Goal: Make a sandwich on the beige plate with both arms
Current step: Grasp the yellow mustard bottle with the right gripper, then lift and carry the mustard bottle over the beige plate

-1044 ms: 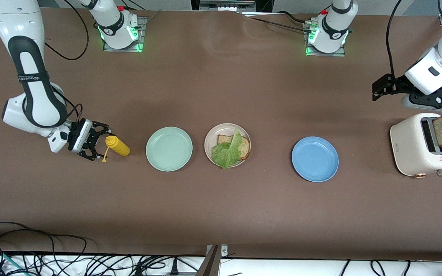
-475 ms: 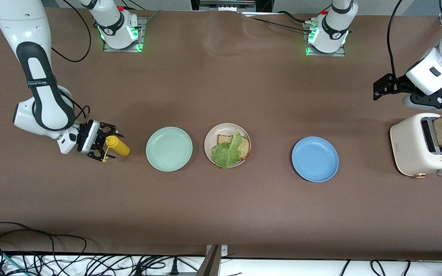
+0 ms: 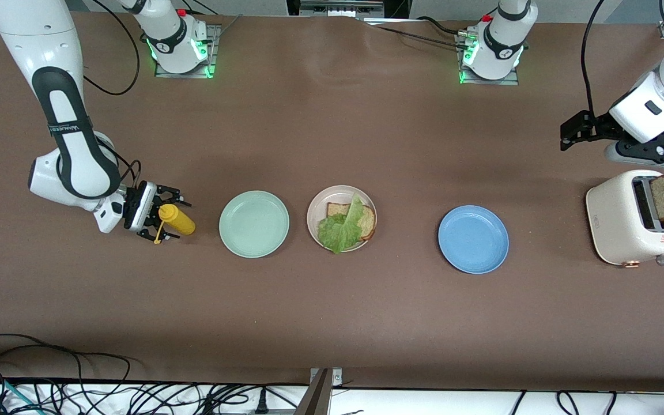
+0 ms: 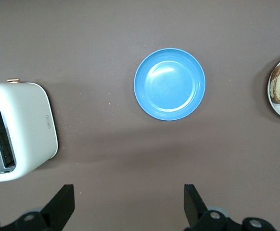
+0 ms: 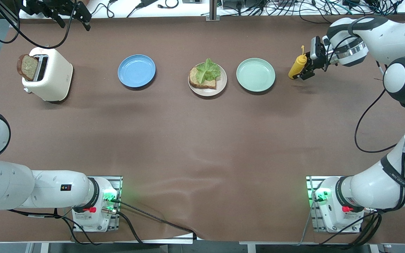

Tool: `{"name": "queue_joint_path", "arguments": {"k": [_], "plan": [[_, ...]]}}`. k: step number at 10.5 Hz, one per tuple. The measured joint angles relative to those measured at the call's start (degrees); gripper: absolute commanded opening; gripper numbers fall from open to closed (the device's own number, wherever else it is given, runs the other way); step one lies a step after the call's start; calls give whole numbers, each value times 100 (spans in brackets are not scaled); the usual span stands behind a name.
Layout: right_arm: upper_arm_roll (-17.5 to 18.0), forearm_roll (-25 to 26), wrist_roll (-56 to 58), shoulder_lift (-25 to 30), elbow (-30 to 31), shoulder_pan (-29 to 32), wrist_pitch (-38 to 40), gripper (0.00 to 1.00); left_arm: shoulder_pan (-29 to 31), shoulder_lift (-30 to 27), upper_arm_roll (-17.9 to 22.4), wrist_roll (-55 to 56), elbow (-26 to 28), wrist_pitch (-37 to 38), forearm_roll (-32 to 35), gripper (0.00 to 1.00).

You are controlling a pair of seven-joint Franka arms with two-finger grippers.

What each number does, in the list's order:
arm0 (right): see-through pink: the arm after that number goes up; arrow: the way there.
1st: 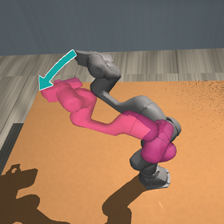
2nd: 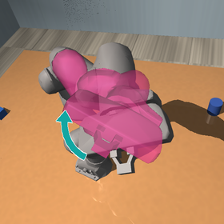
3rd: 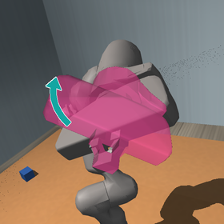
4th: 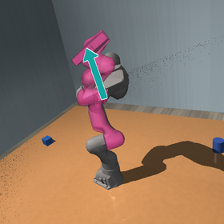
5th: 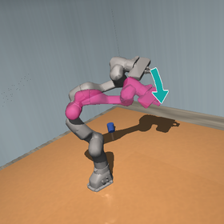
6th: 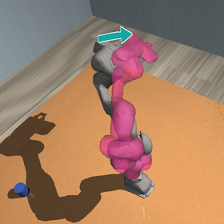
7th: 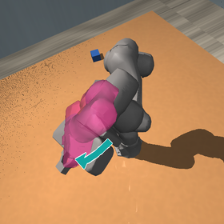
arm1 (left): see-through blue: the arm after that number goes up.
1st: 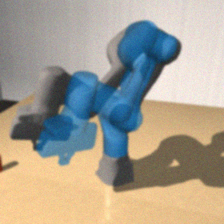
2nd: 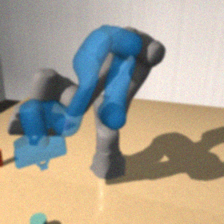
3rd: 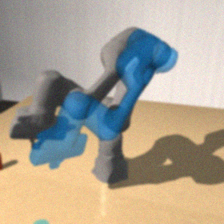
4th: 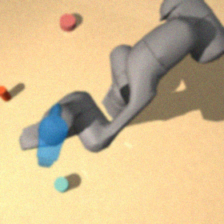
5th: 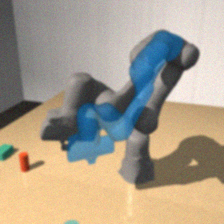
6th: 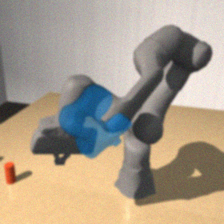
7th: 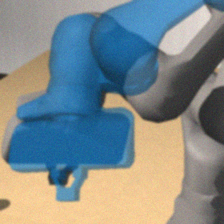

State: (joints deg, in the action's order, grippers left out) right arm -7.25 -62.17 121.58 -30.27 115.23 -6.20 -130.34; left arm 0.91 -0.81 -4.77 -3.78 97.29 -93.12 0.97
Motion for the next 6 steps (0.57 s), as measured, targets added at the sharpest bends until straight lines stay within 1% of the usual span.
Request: {"name": "queue_joint_path", "arguments": {"k": [1, 5, 6], "plan": [[8, -1, 0, -8, -16, -7, -33, 0, 0, 0, 0, 0, 0, 1, 0, 100], [75, -2, -59, -28, -75, -88, -194, 0, 0, 0, 0, 0, 0, 3, 0, 100], [140, -2, -173, -29, -120, -109, -255, 0, 0, 0, 0, 0, 0, 3, 0, 100]]}}
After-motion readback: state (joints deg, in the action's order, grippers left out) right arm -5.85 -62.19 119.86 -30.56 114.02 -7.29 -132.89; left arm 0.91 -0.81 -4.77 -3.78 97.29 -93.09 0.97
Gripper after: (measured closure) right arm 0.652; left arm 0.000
